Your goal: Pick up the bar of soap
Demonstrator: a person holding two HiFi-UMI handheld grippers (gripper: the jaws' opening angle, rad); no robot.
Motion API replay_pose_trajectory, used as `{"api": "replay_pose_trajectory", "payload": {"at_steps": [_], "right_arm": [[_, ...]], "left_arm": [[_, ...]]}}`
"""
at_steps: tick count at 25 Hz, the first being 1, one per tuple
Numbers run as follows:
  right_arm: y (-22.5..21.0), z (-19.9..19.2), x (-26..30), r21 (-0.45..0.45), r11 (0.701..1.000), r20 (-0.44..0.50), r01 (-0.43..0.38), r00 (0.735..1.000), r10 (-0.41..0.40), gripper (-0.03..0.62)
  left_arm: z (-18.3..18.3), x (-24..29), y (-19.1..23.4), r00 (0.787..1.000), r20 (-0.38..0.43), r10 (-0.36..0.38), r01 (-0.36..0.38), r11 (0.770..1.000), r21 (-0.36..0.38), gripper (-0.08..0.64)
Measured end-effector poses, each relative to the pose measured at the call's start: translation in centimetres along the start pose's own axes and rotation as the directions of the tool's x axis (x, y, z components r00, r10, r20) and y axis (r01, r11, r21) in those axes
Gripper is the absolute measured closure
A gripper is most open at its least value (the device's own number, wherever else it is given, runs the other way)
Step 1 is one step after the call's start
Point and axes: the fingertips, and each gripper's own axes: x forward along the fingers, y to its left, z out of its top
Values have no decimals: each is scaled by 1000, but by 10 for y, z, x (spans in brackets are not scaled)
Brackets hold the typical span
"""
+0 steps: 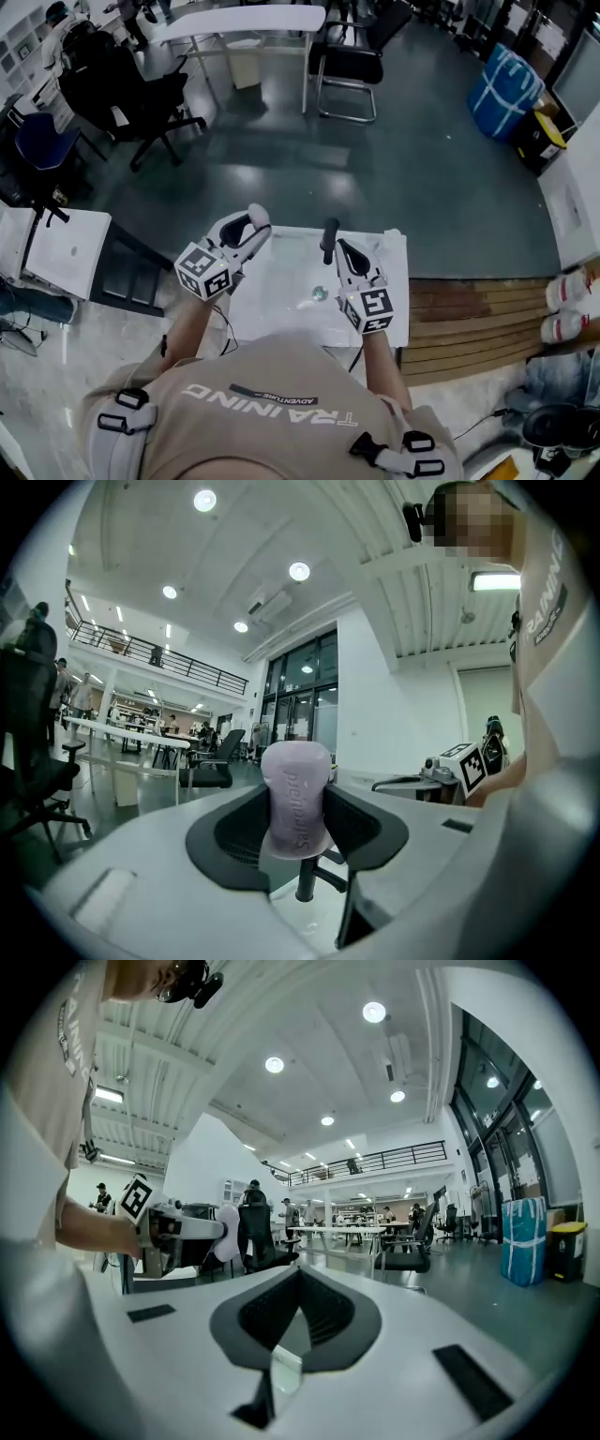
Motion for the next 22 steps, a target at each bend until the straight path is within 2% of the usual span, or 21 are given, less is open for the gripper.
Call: {"api": "replay_pose_trajectory", "payload": {"at_steps": [4,10,15,22], "right_arm": [[-4,11,4,-15,1000,5,5,1000,-5,595],[-9,12,-2,-18,1000,-6,7,1000,-7,595],[-7,5,-2,-13,1000,-28,-1,1000,0,595],[-3,10,7,-32,999,-9,-7,1000,7,595]], "left_arm": [[2,-8,12,999,13,33,-33,999,-20,379],[7,-17,16,997,51,65,-65,998,-2,379],[4,-21,13,997,53,60,-60,998,-6,379],[2,-22,18,998,57,41,-41,999,-4,379]]}}
